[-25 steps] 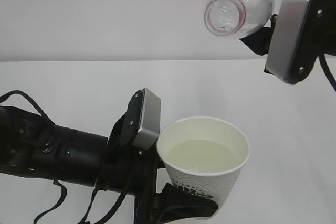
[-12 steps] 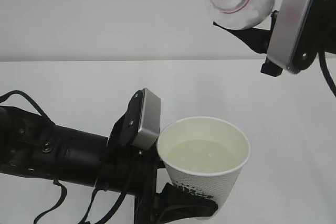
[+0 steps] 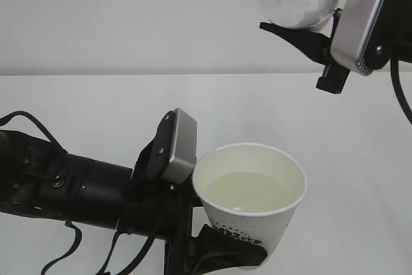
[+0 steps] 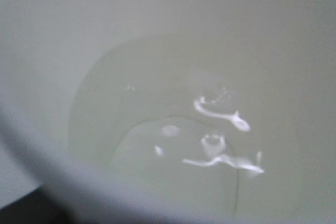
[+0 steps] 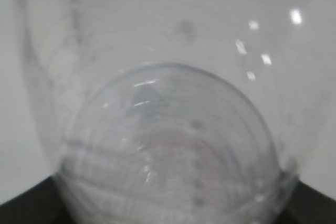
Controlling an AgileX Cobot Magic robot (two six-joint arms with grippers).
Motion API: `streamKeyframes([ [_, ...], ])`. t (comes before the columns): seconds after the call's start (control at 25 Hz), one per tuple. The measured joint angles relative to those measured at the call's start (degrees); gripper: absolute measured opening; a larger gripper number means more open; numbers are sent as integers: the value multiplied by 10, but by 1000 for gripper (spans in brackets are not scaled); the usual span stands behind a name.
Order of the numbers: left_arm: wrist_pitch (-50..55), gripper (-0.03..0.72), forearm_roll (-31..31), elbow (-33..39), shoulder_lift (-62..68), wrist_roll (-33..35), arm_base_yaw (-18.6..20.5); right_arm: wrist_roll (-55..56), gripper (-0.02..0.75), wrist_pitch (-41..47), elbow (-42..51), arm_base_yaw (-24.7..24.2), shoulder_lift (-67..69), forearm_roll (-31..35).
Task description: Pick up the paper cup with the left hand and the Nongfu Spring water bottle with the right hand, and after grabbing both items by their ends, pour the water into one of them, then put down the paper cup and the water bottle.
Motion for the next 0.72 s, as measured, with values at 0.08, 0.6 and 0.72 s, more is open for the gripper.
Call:
streamKeyframes([
  [0.08, 0, 501, 0, 0, 0, 0, 0, 17, 485, 0, 0, 0, 0, 0],
  [0.6, 0, 501, 0, 0, 0, 0, 0, 134, 485, 0, 0, 0, 0, 0],
  [0.72, 0, 501, 0, 0, 0, 0, 0, 159, 485, 0, 0, 0, 0, 0],
])
